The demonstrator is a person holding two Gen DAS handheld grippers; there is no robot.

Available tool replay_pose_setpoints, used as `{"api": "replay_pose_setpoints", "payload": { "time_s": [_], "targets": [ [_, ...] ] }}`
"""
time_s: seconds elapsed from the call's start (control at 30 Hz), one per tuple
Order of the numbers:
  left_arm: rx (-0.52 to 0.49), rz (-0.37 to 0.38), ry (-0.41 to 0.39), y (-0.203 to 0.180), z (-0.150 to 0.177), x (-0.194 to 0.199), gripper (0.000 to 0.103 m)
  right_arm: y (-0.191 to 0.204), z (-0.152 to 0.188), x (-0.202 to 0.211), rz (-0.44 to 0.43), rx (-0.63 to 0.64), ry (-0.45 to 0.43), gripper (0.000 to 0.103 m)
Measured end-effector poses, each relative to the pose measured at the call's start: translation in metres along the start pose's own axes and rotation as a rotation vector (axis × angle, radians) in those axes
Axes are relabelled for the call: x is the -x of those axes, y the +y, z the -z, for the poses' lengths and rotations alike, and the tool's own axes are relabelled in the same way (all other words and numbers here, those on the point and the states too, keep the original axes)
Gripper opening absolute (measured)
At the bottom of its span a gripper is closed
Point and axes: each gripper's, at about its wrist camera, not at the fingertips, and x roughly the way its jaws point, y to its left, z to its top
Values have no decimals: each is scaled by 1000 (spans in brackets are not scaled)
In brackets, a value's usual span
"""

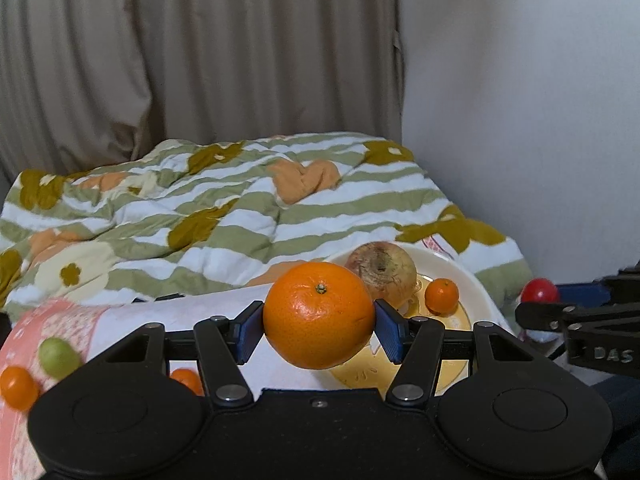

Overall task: Organize fruits
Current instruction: 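Carry the orange and tomato to the cream bowl and release them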

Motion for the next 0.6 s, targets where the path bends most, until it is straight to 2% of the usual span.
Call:
{"api": "replay_pose_setpoints", "payload": {
  "time_s": [0.33, 0.6],
  "targets": [
    [-126, 6, 87, -19, 9, -65, 63, -21, 5, -32, 22, -59, 51, 47],
    [-213, -14, 114, -30, 14, -86, 63, -24, 5, -40, 30, -60, 53, 47]
  ]
}}
